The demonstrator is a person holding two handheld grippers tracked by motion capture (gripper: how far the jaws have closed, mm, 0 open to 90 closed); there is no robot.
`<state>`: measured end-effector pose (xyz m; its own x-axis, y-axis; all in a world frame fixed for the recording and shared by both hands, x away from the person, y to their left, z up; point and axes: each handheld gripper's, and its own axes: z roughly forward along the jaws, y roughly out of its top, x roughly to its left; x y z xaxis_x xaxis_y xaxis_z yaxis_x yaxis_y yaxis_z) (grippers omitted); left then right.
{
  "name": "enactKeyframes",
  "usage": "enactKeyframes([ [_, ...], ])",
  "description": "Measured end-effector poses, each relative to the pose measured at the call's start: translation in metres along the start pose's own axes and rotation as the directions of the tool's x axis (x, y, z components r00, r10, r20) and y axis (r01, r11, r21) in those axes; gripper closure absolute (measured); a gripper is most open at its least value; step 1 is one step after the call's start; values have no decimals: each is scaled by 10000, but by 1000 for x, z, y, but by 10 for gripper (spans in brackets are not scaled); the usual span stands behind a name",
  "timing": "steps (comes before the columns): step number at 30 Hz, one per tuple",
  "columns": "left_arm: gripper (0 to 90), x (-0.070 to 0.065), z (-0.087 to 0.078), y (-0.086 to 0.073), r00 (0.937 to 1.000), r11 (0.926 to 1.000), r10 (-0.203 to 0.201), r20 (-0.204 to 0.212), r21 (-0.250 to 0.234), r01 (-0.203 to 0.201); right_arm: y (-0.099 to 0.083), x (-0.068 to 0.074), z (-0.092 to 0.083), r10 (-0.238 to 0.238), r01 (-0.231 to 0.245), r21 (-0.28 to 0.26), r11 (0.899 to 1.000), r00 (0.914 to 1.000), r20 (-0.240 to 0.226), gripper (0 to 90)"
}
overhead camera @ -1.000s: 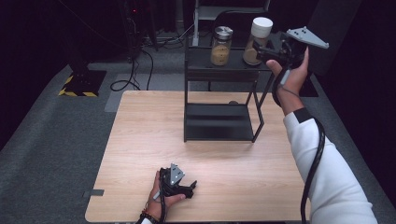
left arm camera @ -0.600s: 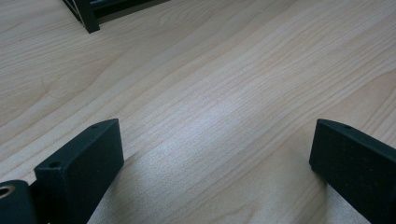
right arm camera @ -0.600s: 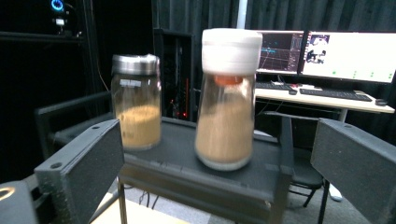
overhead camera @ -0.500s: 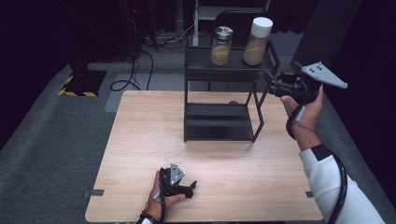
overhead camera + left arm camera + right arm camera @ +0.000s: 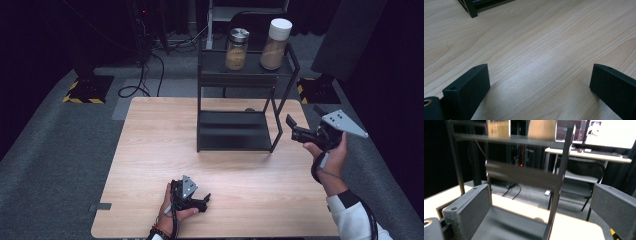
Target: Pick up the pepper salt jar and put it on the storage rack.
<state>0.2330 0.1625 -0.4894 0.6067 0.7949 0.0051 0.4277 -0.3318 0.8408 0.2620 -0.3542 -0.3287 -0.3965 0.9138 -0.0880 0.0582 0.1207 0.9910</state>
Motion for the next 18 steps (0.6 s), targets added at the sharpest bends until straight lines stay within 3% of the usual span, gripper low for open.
enactKeyframes([
  [9, 28, 0, 0, 0, 10000, 10000, -7, 4, -10, 7, -45, 2, -16, 117, -121, 575, 9983, 9999, 69, 23],
  [18, 28, 0, 0, 0, 10000, 10000, -6, -2, -5, 6, -75, 4, -25, 195, -201, 977, 9950, 9998, 75, 23],
])
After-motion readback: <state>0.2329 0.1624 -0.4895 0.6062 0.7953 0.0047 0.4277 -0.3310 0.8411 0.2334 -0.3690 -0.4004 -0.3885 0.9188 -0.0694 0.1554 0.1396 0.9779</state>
